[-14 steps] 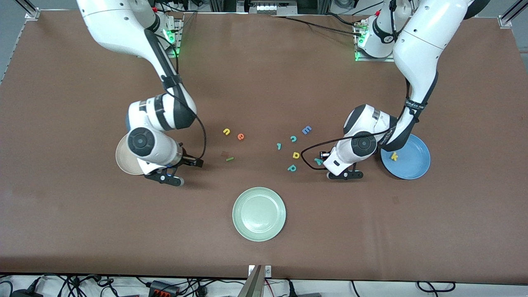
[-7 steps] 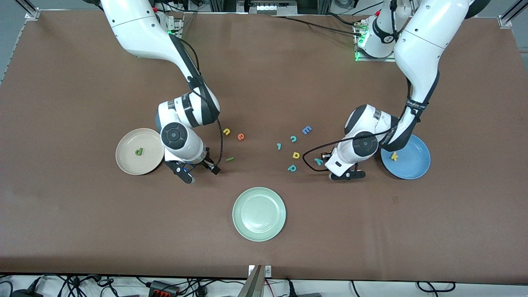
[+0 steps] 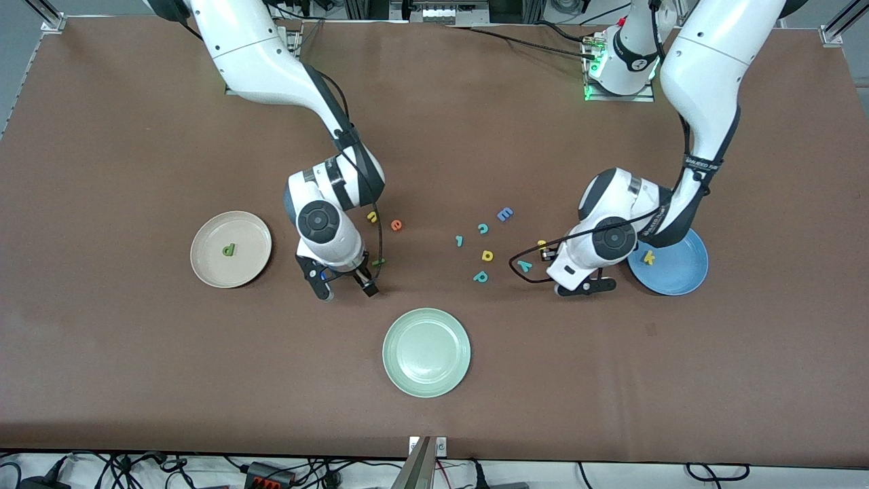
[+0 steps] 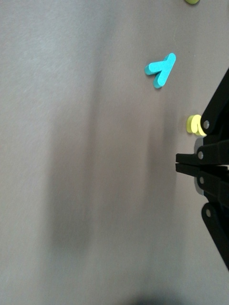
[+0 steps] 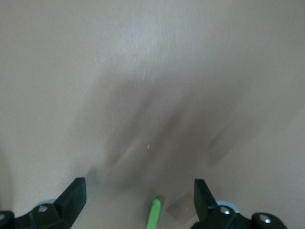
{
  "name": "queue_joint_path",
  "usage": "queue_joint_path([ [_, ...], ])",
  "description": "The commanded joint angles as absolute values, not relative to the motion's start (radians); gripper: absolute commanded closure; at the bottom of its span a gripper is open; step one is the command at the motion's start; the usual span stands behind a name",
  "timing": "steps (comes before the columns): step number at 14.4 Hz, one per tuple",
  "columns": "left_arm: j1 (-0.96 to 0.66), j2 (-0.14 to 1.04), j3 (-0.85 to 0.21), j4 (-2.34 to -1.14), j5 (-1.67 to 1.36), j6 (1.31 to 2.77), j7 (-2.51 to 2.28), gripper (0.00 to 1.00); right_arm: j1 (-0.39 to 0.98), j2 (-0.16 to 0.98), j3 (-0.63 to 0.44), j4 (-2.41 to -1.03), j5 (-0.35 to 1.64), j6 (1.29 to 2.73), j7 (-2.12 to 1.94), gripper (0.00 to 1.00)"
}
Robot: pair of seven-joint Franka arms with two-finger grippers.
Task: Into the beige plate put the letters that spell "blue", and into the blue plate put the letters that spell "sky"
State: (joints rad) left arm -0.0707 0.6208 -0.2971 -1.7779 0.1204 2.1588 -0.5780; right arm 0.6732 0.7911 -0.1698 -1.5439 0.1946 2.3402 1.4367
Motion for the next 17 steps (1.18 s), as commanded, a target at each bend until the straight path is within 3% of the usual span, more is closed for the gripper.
queue_joint_path([
  [1,-0.067,0.604,-0.302,-1.792,0.109,2.149,-0.590,0.87,0.702,0.807,-0.178,-1.520,0.248,2.345,1.483,0.00],
  [2,-0.078,0.612,-0.301,-1.793,0.109,2.152,-0.592,0.71,0.704,0.807,-0.178,-1.520,0.267,2.347,1.483,0.01],
  [3,-0.081,0.615,-0.301,-1.793,0.110,2.152,-0.589,0.47,0.704,0.807,-0.178,-1.520,0.275,2.347,1.483,0.08],
  [4,-0.080,0.618,-0.301,-1.795,0.110,2.152,-0.574,0.33,0.704,0.807,-0.178,-1.520,0.276,2.349,1.485,0.13],
  [6,-0.080,0.608,-0.323,-1.812,0.110,2.151,-0.558,0.35,0.713,0.813,-0.178,-1.520,0.278,2.349,1.515,0.14],
  [8,-0.061,0.603,-0.382,-1.827,0.110,2.152,-0.555,0.47,0.716,0.816,-0.178,-1.520,0.273,2.349,1.517,0.15],
  [9,-0.063,0.604,-0.382,-1.827,0.110,2.154,-0.554,0.48,0.716,0.818,-0.178,-1.522,0.272,2.349,1.517,0.19],
  [10,-0.066,0.609,-0.382,-1.828,0.110,2.157,-0.554,0.49,0.718,0.818,-0.178,-1.522,0.267,2.347,1.517,0.33],
  [14,-0.061,0.611,-0.377,-1.893,0.123,2.265,-0.531,0.49,0.719,0.818,-0.178,-1.525,0.265,2.344,1.505,0.46],
  [16,-0.061,0.618,-0.376,-1.894,0.123,2.284,-0.515,0.49,0.719,0.818,-0.178,-1.525,0.265,2.342,1.482,0.69],
  [17,-0.063,0.624,-0.376,-1.898,0.123,2.308,-0.515,0.50,0.718,0.816,-0.179,-1.525,0.265,2.341,1.471,0.74],
])
